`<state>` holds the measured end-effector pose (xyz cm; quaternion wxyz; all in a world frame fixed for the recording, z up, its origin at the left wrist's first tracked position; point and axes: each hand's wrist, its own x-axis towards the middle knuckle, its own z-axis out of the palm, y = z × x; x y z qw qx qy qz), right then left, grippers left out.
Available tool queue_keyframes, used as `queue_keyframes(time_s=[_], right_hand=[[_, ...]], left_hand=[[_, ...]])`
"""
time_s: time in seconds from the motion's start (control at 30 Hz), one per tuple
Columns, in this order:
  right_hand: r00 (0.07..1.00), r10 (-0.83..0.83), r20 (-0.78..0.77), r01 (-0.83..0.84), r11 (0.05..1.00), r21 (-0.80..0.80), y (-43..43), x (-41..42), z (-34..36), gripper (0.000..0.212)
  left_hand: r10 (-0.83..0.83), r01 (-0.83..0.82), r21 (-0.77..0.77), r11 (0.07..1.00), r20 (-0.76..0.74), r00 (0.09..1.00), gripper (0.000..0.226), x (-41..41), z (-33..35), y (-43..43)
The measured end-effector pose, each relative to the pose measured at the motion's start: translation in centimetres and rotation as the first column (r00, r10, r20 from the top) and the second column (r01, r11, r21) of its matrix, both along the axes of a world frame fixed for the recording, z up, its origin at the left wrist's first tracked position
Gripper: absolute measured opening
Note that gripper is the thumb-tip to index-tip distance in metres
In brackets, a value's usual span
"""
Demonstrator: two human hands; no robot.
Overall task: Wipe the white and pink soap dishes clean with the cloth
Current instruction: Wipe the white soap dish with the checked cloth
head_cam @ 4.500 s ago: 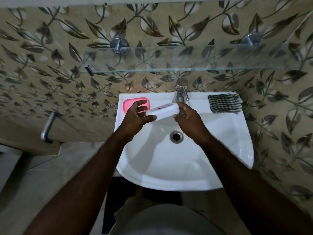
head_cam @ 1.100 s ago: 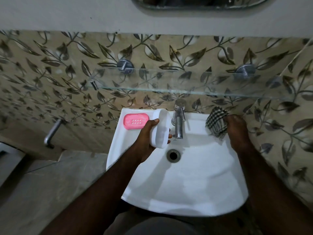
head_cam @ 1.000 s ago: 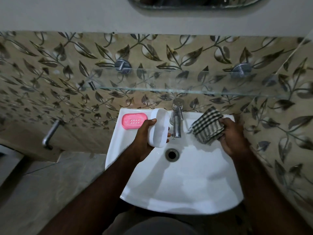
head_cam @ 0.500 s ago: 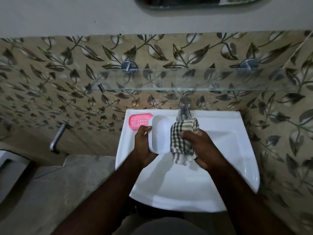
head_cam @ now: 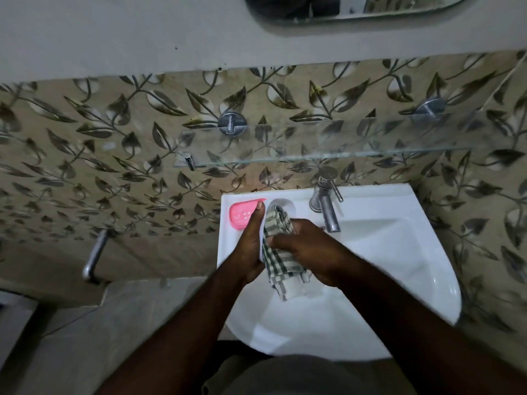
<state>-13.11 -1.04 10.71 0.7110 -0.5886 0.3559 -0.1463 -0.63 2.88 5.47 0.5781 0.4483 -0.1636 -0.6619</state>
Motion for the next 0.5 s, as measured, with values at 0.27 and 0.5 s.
queue_keyframes(time_s=[0.27, 0.5], right_hand=[[0.979, -0.202, 0.014, 0.2, 0.975, 0.095, -1.2, 1.4, 0.3, 0.014], [0.985, -0.175, 0.001, 0.173, 0.974, -0.146, 0.7, 1.4, -0.9, 0.013]], left_hand=[[-0.063, 0.063, -0.002, 0.998, 0.005, 0.998, 0.073, 0.6, 0.9, -0.6], [-0.075, 0.074, 0.008, 0.997, 0.044, 0.996, 0.065, 1.5, 1.1, -1.2]])
